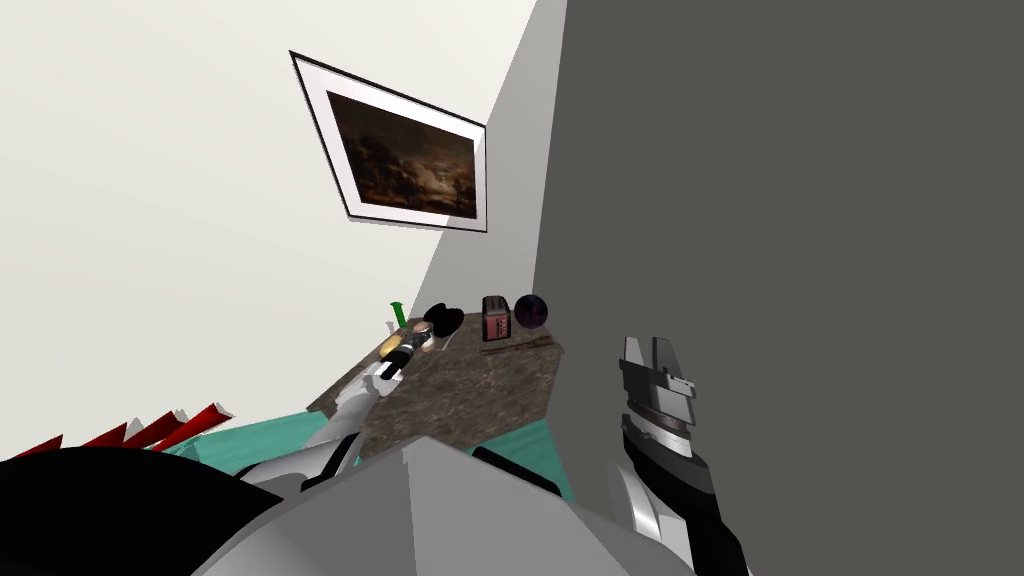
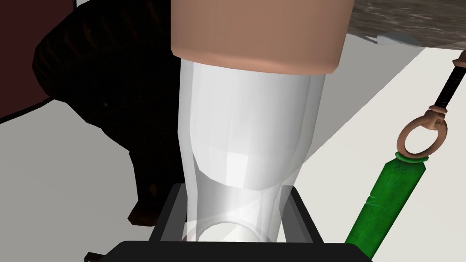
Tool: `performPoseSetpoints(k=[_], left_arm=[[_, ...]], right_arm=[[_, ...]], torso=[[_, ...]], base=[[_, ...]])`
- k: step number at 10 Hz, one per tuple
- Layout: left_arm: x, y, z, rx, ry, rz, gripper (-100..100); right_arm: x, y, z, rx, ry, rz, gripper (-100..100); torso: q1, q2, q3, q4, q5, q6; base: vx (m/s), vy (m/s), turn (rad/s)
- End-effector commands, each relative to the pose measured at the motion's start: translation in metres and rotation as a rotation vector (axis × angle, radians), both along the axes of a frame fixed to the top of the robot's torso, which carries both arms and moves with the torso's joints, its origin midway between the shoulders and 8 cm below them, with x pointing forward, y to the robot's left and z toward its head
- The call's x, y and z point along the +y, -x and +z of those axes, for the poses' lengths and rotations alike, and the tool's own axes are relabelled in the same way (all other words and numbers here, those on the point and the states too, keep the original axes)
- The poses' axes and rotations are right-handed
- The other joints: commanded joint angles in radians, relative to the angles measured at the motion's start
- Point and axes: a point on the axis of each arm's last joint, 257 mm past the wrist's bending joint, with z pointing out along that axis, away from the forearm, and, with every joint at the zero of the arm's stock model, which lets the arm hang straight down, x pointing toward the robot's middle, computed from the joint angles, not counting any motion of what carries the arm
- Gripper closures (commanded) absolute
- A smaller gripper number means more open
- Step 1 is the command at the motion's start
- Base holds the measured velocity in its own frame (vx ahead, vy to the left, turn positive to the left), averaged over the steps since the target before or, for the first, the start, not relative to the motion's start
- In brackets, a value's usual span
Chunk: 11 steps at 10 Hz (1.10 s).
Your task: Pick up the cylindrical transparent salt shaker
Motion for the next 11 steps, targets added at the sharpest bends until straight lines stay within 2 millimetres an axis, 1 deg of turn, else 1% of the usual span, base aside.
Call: performPoseSetpoints(k=[1, 2, 3, 4, 5, 6, 7, 8, 9, 10, 11], left_arm=[[-0.009, -0.003, -0.010, 0.001, 0.030, -0.021, 100], [-0.008, -0.003, -0.008, -0.013, 0.046, -0.015, 100], [-0.010, -0.012, 0.003, -0.009, -0.006, -0.070, 100], [-0.017, -0.013, -0.008, 0.002, 0.020, -0.083, 100], [-0.017, -0.012, -0.012, -0.004, 0.045, -0.077, 100], [-0.016, -0.011, -0.011, -0.012, 0.052, -0.073, 100], [-0.017, -0.019, 0.001, -0.009, 0.000, -0.120, 100], [-0.019, -0.014, -0.014, 0.009, 0.029, -0.121, 100], [-0.020, -0.015, -0.013, -0.005, 0.049, -0.118, 100], [-0.015, -0.018, 0.000, -0.004, -0.009, -0.153, 100], [-0.015, -0.013, -0.013, 0.015, 0.016, -0.150, 100]], right_arm=[[0.000, 0.000, 0.000, 0.000, 0.000, 0.000, 0], [0.000, 0.000, 0.000, 0.000, 0.000, 0.000, 0], [0.000, 0.000, 0.000, 0.000, 0.000, 0.000, 0], [0.000, 0.000, 0.000, 0.000, 0.000, 0.000, 0], [0.000, 0.000, 0.000, 0.000, 0.000, 0.000, 0], [0.000, 0.000, 0.000, 0.000, 0.000, 0.000, 0], [0.000, 0.000, 0.000, 0.000, 0.000, 0.000, 0], [0.000, 0.000, 0.000, 0.000, 0.000, 0.000, 0], [0.000, 0.000, 0.000, 0.000, 0.000, 0.000, 0], [0.000, 0.000, 0.000, 0.000, 0.000, 0.000, 0], [0.000, 0.000, 0.000, 0.000, 0.000, 0.000, 0]], torso=[[0.000, 0.000, 0.000, 0.000, 0.000, 0.000], [0.002, 0.001, 0.001, 0.000, 0.002, 0.002], [0.004, 0.002, 0.001, 0.000, 0.003, 0.004], [0.002, -0.001, 0.000, 0.000, 0.001, 0.001], [0.000, -0.002, -0.002, -0.001, 0.002, 0.004], [0.002, -0.002, -0.002, -0.001, 0.003, 0.005], [0.004, -0.001, -0.001, -0.001, 0.004, 0.005], [0.002, -0.003, -0.002, -0.001, 0.002, 0.001], [0.001, -0.004, -0.003, -0.002, 0.003, 0.004], [0.002, -0.004, -0.003, -0.002, 0.005, 0.006], [0.001, -0.006, -0.004, -0.003, 0.003, 0.003]], base=[[0.039, -0.044, 0.034], [0.002, -0.006, -0.031], [0.073, -0.059, 0.308], [0.088, -0.079, 0.217], [0.050, -0.038, -0.009], [0.018, -0.002, -0.034], [0.076, -0.059, 0.314], [0.086, -0.077, 0.217], [0.048, -0.035, 0.018], [0.102, -0.060, 0.257], [0.089, -0.074, 0.213]])
